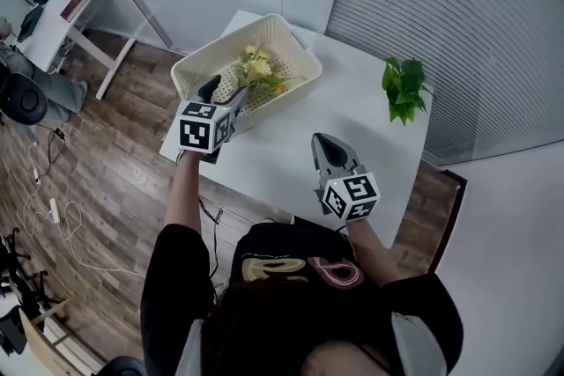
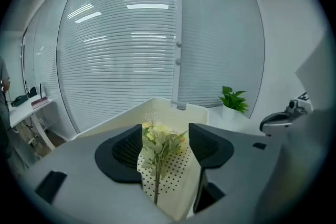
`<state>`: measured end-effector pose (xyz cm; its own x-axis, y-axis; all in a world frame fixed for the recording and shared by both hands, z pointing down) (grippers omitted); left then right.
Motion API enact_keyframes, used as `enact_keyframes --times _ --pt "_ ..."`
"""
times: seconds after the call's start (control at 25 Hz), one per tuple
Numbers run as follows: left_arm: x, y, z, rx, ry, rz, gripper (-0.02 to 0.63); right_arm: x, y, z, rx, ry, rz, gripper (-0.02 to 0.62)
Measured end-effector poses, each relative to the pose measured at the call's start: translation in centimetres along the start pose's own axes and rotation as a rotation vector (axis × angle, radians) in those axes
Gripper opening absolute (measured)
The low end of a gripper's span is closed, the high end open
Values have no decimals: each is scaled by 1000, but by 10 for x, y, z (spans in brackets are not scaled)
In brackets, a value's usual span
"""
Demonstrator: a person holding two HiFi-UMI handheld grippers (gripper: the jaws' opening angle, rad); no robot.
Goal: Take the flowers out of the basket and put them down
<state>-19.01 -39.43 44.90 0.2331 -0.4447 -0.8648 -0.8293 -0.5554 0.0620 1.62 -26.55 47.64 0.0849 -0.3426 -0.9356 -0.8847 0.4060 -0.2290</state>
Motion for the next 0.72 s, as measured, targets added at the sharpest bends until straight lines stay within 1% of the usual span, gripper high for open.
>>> enact_keyframes --times 0.08,0.12,0.28,0.32,0.4,0.48,0.56,0.64,0.72 --pt "-1 4 -11 9 18 -14 273 -1 -6 -1 -12 4 -2 11" --pt "-2 5 -17 6 27 -8 274 -2 -9 -1 -17 8 -3 11" --pt "-11 11 -39 -51 99 49 295 -6 -21 -1 -37 22 -19 11" --pt "-14 13 -43 -55 121 40 298 -6 -24 -1 -40 24 -23 11" --pt "-19 18 -51 -46 167 -15 298 -7 -28 -3 -45 28 -21 11" --pt "-24 20 -59 -51 211 -45 300 -9 -31 -4 -48 39 3 11" --pt "-27 22 -66 -73 236 -17 302 -10 -34 -5 -48 50 20 11" --pt "-28 25 -74 -92 257 11 303 -12 -36 -8 -43 56 10 11" --pt "-33 27 -82 -106 306 1 304 -12 -38 -10 -41 60 1 11"
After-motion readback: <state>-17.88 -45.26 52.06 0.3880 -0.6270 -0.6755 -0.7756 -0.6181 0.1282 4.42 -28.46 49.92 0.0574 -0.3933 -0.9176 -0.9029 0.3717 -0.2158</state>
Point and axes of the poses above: the fingertips, and each gripper's own axes: z backward along the fingers, y to its left, x out of its top, the point moved 3 cm from there along z, backward along the fingers, and after that the axes turned 3 degrees about -x, right-handed, at the moved point
